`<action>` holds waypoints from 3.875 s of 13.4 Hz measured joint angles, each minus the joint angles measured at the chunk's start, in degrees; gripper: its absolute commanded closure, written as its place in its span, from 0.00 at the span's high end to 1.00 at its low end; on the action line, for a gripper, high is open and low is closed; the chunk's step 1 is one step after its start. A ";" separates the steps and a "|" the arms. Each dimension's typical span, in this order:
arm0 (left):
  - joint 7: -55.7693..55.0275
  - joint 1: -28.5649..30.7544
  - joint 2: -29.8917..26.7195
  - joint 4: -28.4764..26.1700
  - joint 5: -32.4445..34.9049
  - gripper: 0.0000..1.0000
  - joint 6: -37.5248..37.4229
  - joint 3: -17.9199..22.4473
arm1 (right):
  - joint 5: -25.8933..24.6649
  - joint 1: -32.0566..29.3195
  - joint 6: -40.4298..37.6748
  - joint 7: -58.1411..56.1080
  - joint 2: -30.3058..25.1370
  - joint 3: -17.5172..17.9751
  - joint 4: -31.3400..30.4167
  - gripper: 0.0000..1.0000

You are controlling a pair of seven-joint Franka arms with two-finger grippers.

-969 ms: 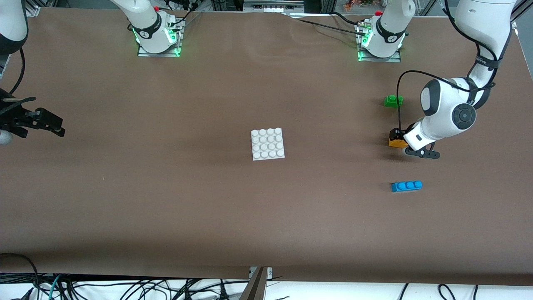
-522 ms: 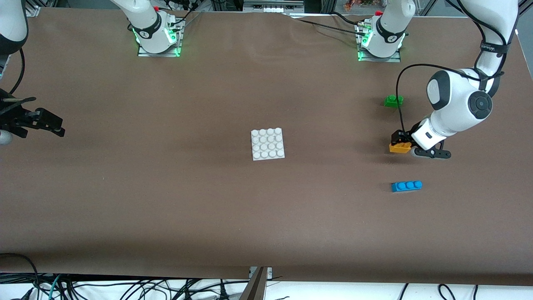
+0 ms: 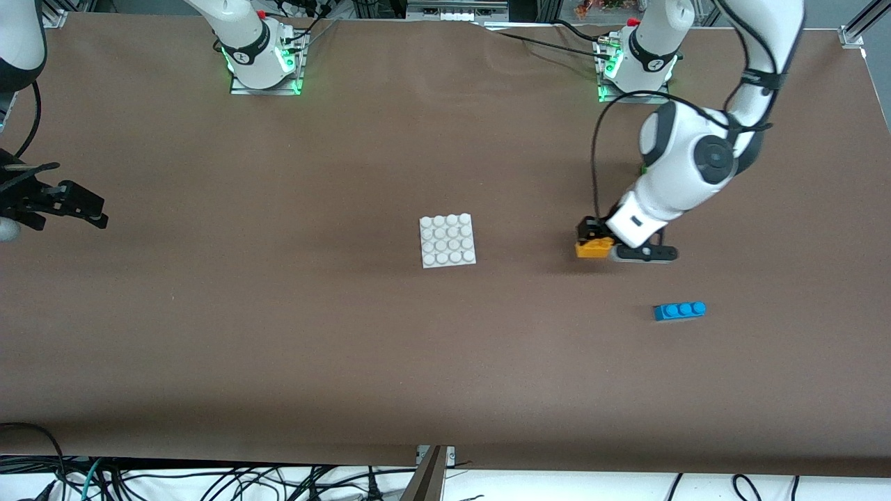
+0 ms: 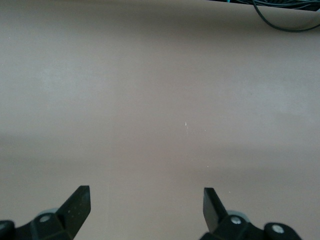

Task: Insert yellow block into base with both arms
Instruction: 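Lift the yellow brick and carry it over the white base plate, then lower the yellow brick and press it onto the base plate studs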

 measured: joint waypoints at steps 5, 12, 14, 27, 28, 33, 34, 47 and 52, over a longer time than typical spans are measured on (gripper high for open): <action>-15.56 -11.29 9.65 11.52 0.00 0.00 0.02 -0.20 | 0.00 -0.01 0.00 -0.02 0.10 -0.01 0.02 1.00; -25.64 -19.90 20.51 21.79 0.00 0.00 0.00 -0.08 | -0.01 -0.02 0.00 -0.05 0.27 -0.02 0.05 1.00; -27.24 -21.40 21.22 22.63 1.10 0.00 -0.02 -0.04 | -0.01 -0.02 0.00 -0.06 0.28 -0.02 0.06 1.00; -34.16 -24.76 23.88 25.16 6.05 0.00 -2.28 -0.02 | -0.01 -0.02 0.00 -0.10 0.30 -0.01 0.09 1.00; -34.17 -24.78 24.06 25.16 6.05 0.00 -2.29 -0.02 | -0.01 -0.02 0.00 -0.11 0.30 -0.01 0.10 1.00; -34.18 -24.96 24.74 25.66 7.26 0.00 -2.28 0.13 | -0.01 -0.01 0.00 -0.13 0.30 -0.01 0.11 1.00; -34.18 -24.99 24.87 25.81 7.42 0.00 -2.28 0.14 | -0.01 -0.01 0.00 -0.13 0.31 -0.01 0.11 1.00; -36.49 -25.14 26.41 26.53 7.64 0.71 -2.30 0.15 | -0.01 -0.01 0.00 -0.15 0.32 -0.01 0.17 1.00; -37.52 -25.18 27.29 26.80 7.64 1.00 -2.27 0.18 | -0.01 -0.01 0.00 -0.15 0.34 -0.01 0.22 1.00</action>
